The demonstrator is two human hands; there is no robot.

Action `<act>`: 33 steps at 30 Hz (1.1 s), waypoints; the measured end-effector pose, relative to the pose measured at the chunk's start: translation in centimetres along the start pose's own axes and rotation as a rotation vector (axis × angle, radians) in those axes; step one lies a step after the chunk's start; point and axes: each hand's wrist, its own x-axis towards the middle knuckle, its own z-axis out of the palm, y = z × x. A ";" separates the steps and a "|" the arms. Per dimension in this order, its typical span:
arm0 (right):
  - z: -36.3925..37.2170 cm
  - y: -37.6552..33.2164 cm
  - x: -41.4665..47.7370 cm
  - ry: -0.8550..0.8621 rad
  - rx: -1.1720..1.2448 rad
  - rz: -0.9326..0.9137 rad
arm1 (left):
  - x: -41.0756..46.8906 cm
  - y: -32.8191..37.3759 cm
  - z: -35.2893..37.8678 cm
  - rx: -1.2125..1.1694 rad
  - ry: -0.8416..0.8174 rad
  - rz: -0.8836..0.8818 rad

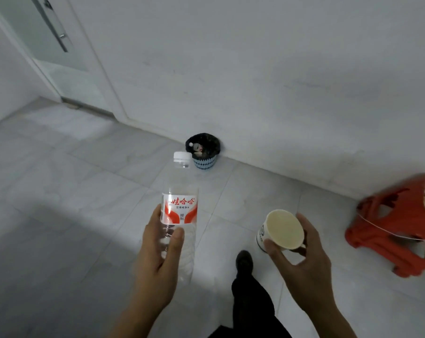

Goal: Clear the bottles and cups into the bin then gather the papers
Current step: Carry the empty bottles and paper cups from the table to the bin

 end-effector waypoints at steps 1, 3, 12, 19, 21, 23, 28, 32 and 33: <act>1.0 0.5 2.8 -0.001 0.007 0.014 | 2.6 -0.6 1.1 0.016 0.004 -0.014; 2.9 1.5 8.6 -0.024 0.024 0.024 | 7.8 -1.4 3.4 0.011 0.026 -0.048; 10.5 -3.4 35.6 -0.224 0.005 -0.059 | 31.4 2.4 8.2 0.023 0.141 -0.093; 18.9 -5.8 50.4 -0.330 -0.048 -0.101 | 45.1 -1.4 9.0 -0.030 0.257 -0.229; 21.8 -5.3 53.8 -0.342 -0.079 -0.070 | 49.1 -3.6 9.0 -0.059 0.265 -0.282; 24.4 -5.4 56.9 -0.344 -0.082 -0.032 | 53.5 -5.0 8.7 -0.070 0.269 -0.311; 31.2 -8.2 66.6 -0.406 -0.130 0.005 | 67.0 -7.2 8.0 -0.091 0.277 -0.384; 36.2 -7.2 73.3 -0.441 -0.148 0.088 | 75.7 -10.6 9.0 -0.082 0.228 -0.428; 37.4 -6.3 74.8 -0.443 -0.160 0.108 | 77.4 -12.0 9.5 -0.081 0.230 -0.451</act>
